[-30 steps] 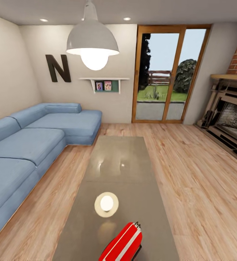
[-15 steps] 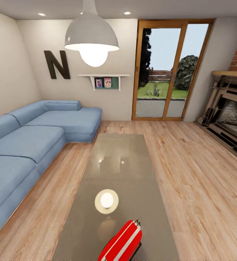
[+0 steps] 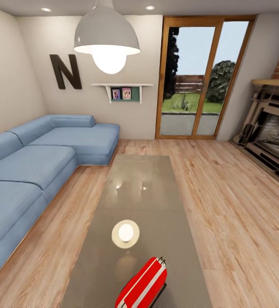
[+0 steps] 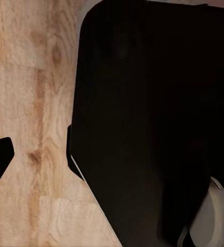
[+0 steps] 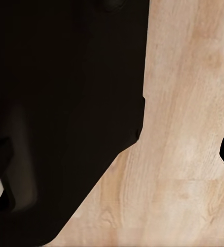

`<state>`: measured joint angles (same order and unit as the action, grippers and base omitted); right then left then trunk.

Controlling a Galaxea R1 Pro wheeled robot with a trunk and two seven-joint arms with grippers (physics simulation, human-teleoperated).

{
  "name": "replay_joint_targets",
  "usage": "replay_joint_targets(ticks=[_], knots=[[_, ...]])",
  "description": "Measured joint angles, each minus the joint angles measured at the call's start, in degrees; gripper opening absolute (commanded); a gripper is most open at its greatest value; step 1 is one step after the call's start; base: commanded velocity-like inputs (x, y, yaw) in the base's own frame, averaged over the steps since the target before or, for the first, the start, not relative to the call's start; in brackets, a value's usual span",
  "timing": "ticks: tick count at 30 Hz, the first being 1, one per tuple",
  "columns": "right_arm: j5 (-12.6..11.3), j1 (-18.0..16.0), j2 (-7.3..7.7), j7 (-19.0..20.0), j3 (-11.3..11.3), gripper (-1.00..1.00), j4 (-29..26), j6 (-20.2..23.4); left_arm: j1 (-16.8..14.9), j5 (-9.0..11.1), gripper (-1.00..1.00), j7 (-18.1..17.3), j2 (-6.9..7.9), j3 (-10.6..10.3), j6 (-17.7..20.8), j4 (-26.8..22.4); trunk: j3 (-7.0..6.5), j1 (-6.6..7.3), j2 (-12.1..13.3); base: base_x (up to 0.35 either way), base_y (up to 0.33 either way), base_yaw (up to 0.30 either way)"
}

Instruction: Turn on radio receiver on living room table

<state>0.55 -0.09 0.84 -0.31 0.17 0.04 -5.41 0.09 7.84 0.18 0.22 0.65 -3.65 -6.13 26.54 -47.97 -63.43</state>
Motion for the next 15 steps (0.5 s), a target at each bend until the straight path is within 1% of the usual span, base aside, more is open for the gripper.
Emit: replay_joint_targets(ticks=[3,7,13,15], knots=[[0.0,0.0,0.11,0.0,0.0,1.0,-0.2,0.0,0.0,0.3,1.0,0.0,0.1,-0.1,-0.1,-0.4,0.28,0.0,0.0,0.0,0.0,0.0],[0.0,0.0,0.19,0.1,0.1,1.0,-2.3,0.1,0.0,0.4,1.0,0.0,0.21,-0.2,-0.2,-0.9,0.65,0.0,0.0,0.0,0.0,0.0],[0.0,0.0,0.33,0.1,0.2,1.0,-6.3,2.4,0.0,0.3,1.0,-0.1,0.46,-0.2,0.1,-5.0,1.2,0.0,0.0,0.0,0.0,0.0],[0.0,0.0,0.36,0.1,0.2,1.0,-7.5,3.3,0.0,0.3,1.0,-0.1,0.58,-0.2,0.1,-5.6,1.38,0.0,0.0,0.0,0.0,0.0]])
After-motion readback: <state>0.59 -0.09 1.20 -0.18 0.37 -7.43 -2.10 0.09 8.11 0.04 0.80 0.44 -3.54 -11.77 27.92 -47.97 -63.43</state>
